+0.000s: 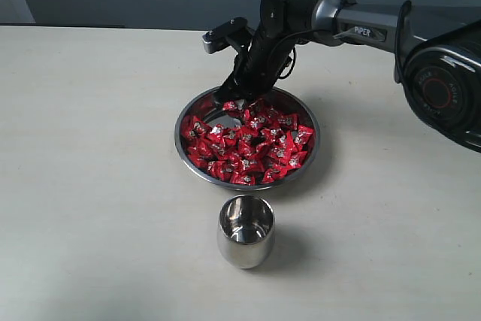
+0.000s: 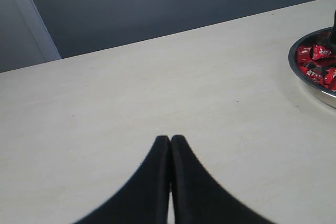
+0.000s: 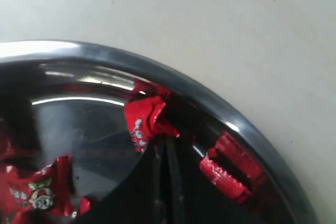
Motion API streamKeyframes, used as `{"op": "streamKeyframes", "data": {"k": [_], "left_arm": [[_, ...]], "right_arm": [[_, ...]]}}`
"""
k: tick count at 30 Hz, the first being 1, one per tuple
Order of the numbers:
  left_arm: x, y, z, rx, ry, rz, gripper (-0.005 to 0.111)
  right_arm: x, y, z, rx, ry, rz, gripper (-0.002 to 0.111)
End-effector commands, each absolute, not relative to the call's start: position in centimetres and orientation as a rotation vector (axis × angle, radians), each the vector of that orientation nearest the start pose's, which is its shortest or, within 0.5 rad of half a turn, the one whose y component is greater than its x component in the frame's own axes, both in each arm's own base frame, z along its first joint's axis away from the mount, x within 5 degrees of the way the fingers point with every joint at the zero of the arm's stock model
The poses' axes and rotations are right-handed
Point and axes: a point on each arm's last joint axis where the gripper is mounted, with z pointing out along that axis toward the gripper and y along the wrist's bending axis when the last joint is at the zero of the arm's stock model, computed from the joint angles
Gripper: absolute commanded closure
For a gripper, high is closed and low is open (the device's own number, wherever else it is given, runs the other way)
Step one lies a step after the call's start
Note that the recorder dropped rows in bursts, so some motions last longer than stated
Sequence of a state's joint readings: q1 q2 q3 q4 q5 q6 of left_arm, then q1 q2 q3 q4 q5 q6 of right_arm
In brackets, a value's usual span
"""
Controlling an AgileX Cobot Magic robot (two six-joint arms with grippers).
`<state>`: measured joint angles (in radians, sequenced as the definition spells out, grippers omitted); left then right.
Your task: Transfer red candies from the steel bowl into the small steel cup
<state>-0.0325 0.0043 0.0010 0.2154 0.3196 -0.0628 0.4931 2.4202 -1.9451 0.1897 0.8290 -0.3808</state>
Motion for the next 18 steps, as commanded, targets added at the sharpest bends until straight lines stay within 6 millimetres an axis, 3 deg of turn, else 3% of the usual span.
{"op": "streamKeyframes", "data": {"k": [1, 10, 18], "left_arm": [[5.4, 0.4, 18.6, 0.107, 1.787, 0.137, 0.106], [5.4, 0.4, 18.6, 0.107, 1.787, 0.137, 0.106], [5.4, 0.4, 18.6, 0.107, 1.787, 0.137, 0.106]], "right_arm": [[44.3, 25.0, 14.1, -1.022, 2.575, 0.265, 0.109], [42.5, 24.8, 18.5, -1.028, 2.631, 0.372, 0.109], [39.2, 25.4, 23.5, -1.118, 2.602, 0.698, 0.109]]}}
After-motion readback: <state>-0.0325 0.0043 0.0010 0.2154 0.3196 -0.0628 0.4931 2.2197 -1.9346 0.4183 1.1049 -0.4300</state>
